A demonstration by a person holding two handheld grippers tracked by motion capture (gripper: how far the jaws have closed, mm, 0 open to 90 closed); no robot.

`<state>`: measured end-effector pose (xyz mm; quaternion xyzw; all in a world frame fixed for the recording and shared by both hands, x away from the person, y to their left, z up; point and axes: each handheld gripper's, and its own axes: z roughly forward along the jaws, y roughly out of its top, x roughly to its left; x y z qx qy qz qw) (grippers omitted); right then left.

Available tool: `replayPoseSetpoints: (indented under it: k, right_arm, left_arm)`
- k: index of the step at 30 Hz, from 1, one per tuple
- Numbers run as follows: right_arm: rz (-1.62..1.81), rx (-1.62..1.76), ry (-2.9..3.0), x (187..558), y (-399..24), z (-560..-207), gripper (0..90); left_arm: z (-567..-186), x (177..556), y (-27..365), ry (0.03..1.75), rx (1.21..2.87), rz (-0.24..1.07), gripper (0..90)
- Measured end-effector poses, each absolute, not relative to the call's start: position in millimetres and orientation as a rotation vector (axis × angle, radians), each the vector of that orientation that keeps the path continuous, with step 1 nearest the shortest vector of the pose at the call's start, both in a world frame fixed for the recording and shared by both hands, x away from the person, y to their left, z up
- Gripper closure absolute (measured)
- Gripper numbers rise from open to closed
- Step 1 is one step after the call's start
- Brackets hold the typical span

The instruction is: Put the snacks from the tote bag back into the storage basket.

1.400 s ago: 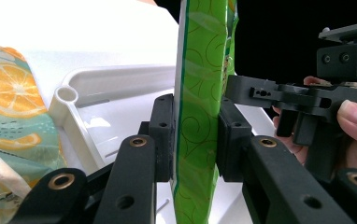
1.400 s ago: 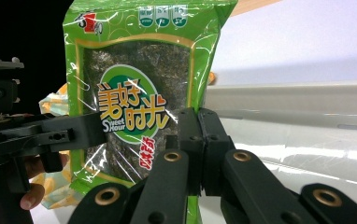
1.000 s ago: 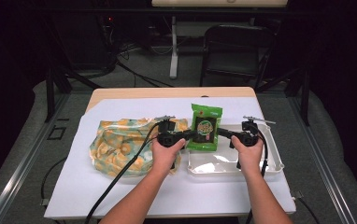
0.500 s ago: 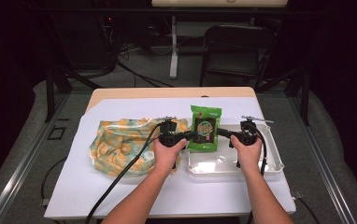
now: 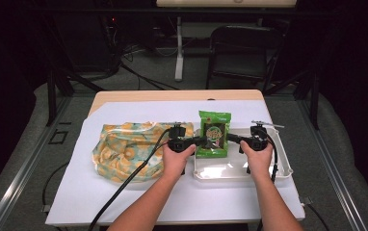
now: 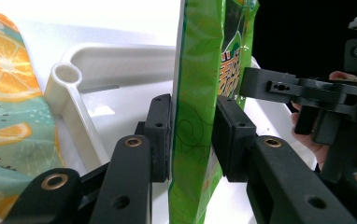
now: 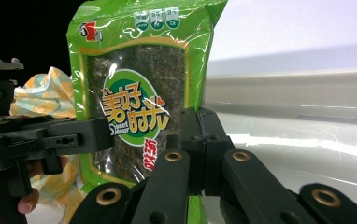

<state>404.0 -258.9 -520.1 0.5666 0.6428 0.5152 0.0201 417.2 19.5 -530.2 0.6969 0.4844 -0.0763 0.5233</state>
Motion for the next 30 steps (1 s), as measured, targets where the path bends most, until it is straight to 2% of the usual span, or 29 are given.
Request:
replayPoseSetpoints:
  k: [30]
  right_arm:
    - [1.532, 1.743, 1.944, 400.5, -252.2, -525.3, 90.0]
  left_arm:
    - [-534.7, 422.5, 21.0, 1.217, 1.688, -0.135, 66.7]
